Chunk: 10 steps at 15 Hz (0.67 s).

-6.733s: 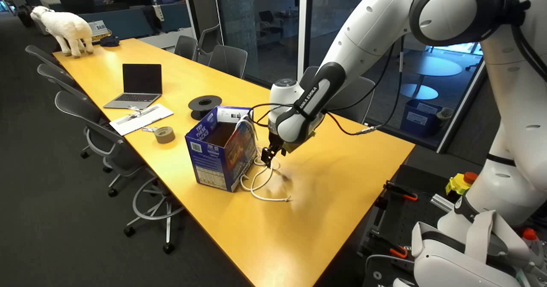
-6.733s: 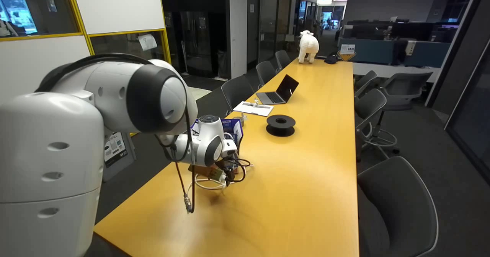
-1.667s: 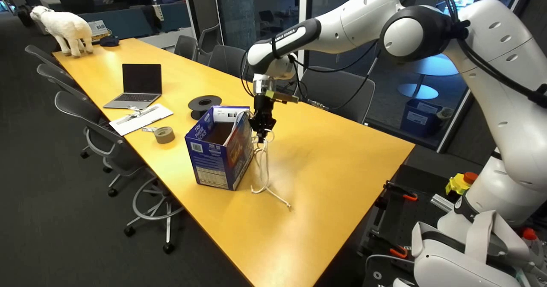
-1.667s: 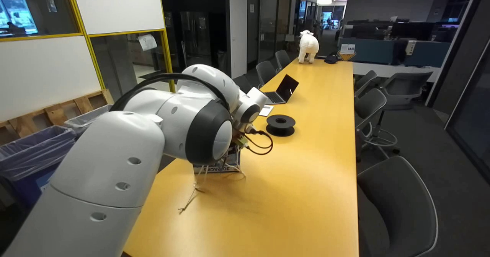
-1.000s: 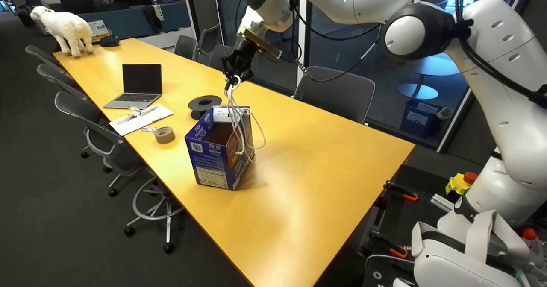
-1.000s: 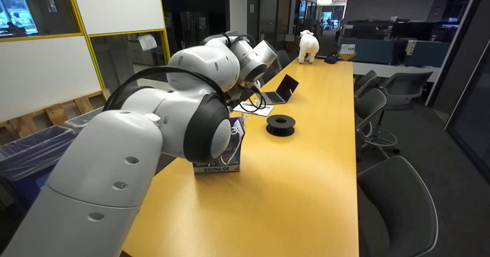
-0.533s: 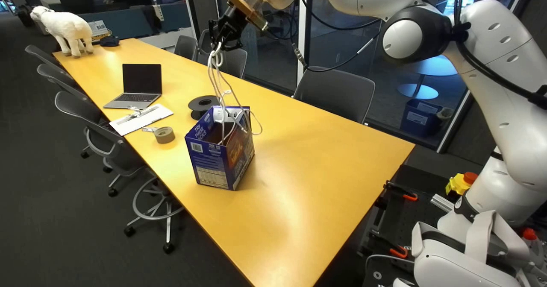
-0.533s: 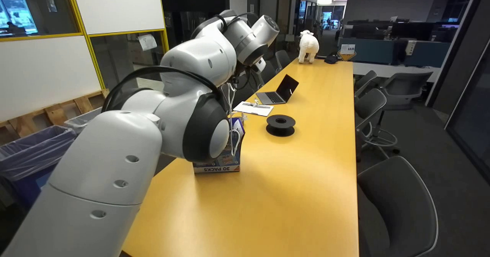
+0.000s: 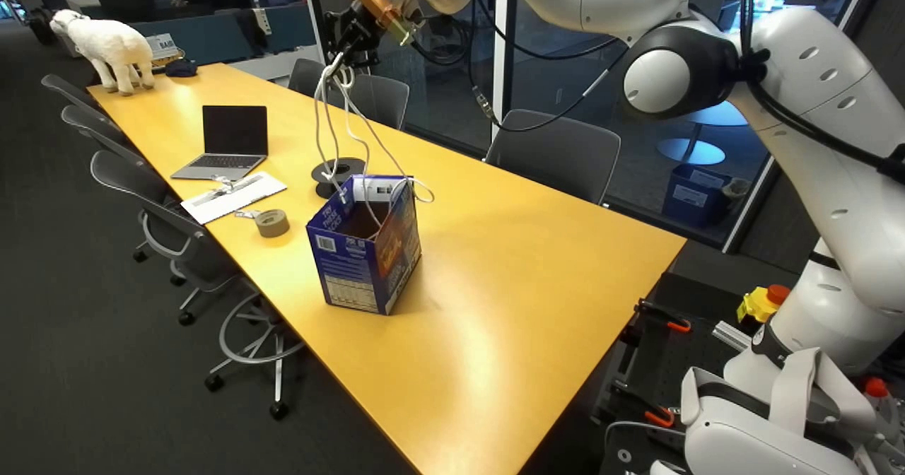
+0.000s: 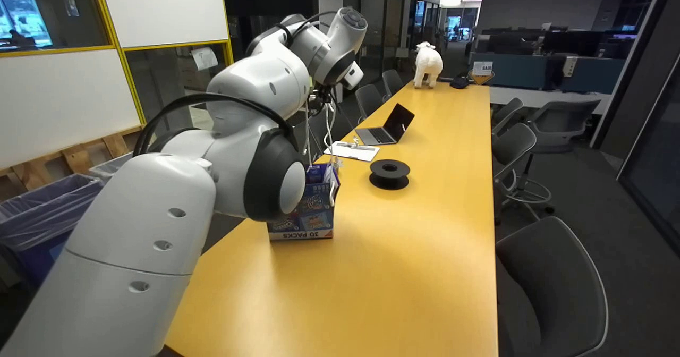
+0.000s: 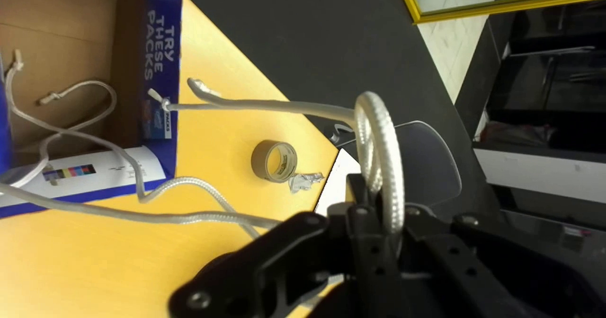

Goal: Put the ropes inside the blue box.

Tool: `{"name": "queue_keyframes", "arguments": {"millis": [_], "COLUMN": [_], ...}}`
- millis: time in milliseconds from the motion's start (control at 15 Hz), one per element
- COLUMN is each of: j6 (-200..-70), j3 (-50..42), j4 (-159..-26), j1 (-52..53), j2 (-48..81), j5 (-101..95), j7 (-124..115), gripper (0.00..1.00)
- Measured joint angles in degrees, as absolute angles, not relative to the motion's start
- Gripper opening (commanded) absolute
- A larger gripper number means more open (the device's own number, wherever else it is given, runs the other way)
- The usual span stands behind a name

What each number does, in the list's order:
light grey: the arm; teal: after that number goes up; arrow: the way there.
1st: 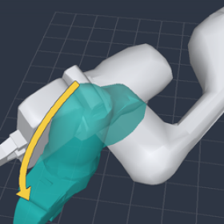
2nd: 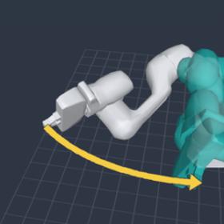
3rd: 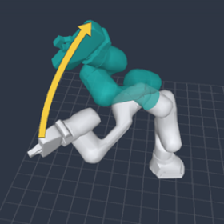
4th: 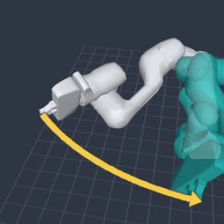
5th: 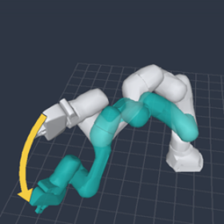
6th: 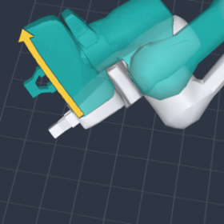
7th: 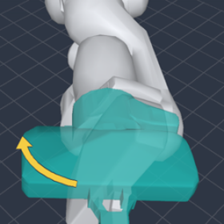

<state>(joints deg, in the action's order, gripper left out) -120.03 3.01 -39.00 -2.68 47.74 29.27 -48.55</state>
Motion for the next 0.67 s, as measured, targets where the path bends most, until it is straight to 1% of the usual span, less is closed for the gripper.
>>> {"name": "queue_keyframes", "arguments": {"millis": [333,667], "j6": [-121.76,-116.63], "j3": [0.77,0.74], "j4": [-38.94,-38.49], "j1": [-0.03,0.02], "j2": [52.64,55.47], "j5": [25.06,22.56], "j7": [-49.91,-48.44], "gripper": [0.02,0.02]}}
